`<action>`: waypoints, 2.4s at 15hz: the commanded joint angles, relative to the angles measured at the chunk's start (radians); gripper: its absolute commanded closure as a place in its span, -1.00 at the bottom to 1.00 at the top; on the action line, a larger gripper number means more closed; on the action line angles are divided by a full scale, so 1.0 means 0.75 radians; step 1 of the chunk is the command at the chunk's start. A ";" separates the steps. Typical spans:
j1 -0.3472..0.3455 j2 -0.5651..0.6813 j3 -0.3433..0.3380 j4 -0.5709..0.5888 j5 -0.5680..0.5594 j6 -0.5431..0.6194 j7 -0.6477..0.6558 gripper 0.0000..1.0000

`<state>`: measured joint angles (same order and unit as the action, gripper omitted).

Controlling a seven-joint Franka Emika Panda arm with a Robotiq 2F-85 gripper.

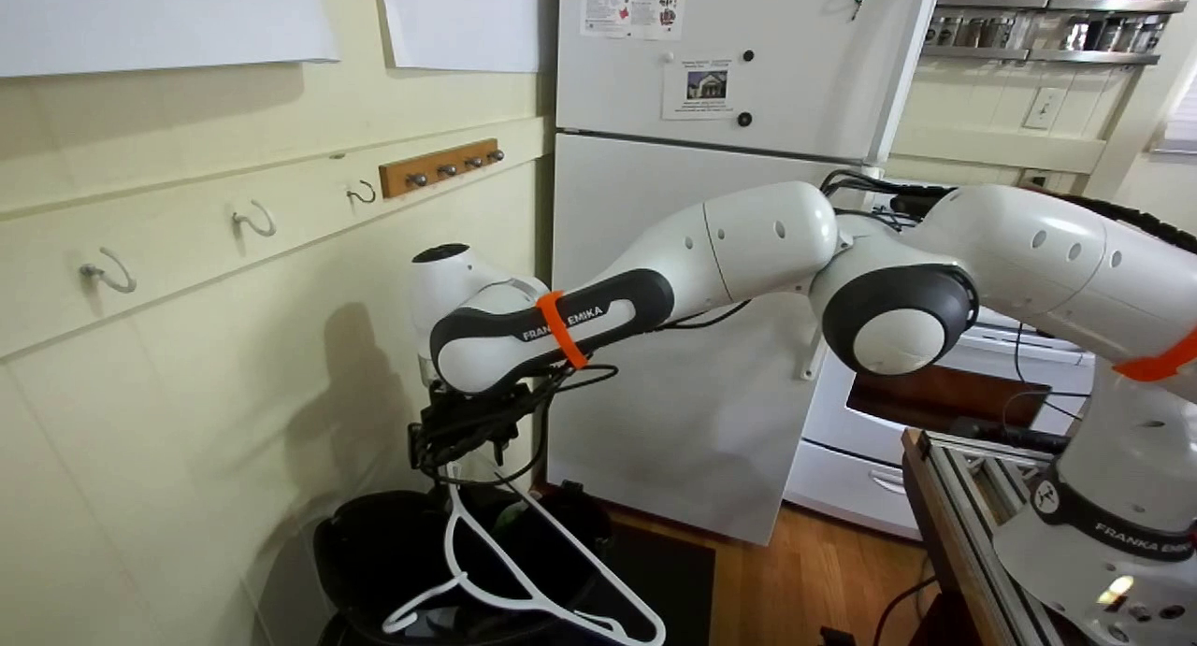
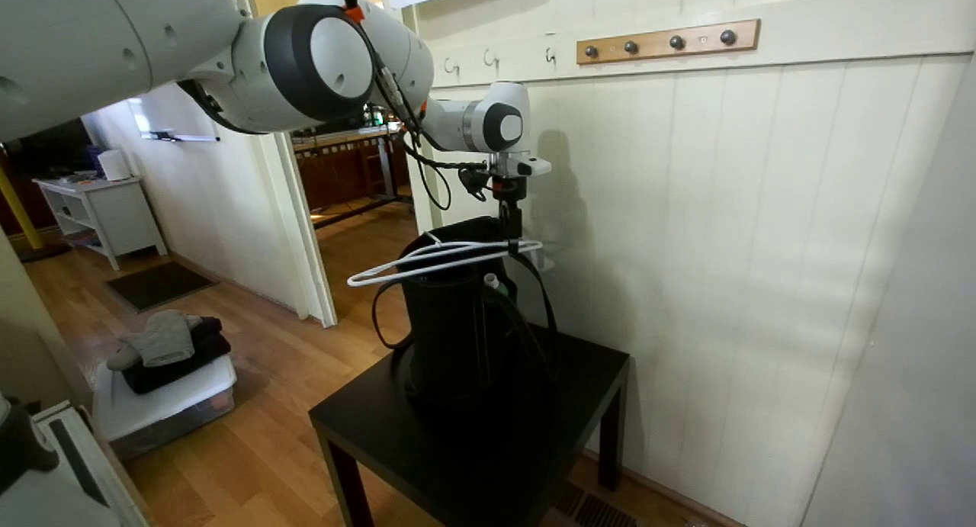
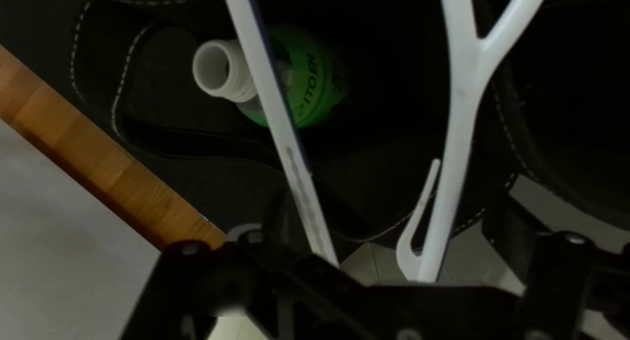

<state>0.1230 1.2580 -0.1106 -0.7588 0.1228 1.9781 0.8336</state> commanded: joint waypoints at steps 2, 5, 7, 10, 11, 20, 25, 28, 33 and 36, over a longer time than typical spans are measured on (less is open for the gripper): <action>0.016 -0.020 -0.006 -0.008 -0.004 -0.032 0.029 -1.00; 0.021 -0.023 -0.003 -0.005 -0.002 -0.013 0.021 -1.00; 0.021 -0.013 0.004 0.001 0.001 0.001 0.008 -1.00; 0.025 0.009 0.006 0.007 0.000 0.032 0.001 -1.00; 0.025 0.013 0.007 0.006 0.000 0.037 -0.001 -1.00; 0.021 0.041 0.008 -0.001 0.006 0.150 0.005 -0.58; 0.022 0.036 0.010 -0.002 0.008 0.175 0.006 -1.00; 0.023 0.042 0.005 -0.001 0.004 0.184 0.009 -0.46; 0.014 0.039 0.007 -0.010 0.006 0.192 -0.001 0.33; -0.001 0.032 0.021 -0.019 0.014 0.193 -0.033 0.78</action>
<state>0.1328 1.2795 -0.1065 -0.7624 0.1237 2.0928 0.8309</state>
